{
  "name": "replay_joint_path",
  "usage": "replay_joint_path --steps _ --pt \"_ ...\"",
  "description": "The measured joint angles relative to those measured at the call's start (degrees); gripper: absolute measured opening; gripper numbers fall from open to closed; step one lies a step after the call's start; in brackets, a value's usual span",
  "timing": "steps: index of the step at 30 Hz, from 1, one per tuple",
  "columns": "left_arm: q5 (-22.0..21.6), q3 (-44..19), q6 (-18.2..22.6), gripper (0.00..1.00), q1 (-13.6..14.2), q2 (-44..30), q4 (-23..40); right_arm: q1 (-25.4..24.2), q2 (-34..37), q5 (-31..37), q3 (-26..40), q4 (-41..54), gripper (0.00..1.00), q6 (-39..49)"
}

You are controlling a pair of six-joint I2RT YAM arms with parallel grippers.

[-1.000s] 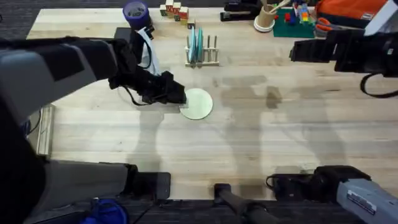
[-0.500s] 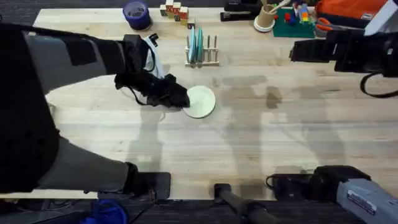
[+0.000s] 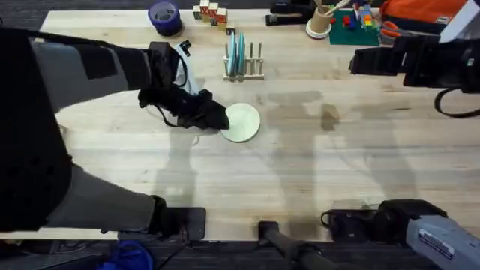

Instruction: Pick up the plates from the table one by one and place each into a slot on the dish rack.

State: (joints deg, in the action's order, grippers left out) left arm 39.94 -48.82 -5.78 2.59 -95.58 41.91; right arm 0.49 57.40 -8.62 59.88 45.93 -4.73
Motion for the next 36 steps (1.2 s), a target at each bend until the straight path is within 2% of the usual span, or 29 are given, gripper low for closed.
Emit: replay_joint_path --steps 17,25,32,36 --pt "0.0 0.0 0.0 0.042 0.0 0.0 0.0 0.0 0.0 0.0 0.0 0.0 0.994 -0.2" --pt "0.0 0.0 0.0 0.041 0.0 0.0 0.0 0.0 0.0 0.0 0.0 0.1 0.995 -8.5" --pt "0.0 0.0 0.0 0.042 0.0 0.0 0.0 0.0 0.6 -1.8 0.1 2.1 0.995 -10.9" --pt "0.0 0.0 0.0 0.041 0.0 0.0 0.0 0.3 3.1 -5.1 0.1 2.2 0.995 -11.5"
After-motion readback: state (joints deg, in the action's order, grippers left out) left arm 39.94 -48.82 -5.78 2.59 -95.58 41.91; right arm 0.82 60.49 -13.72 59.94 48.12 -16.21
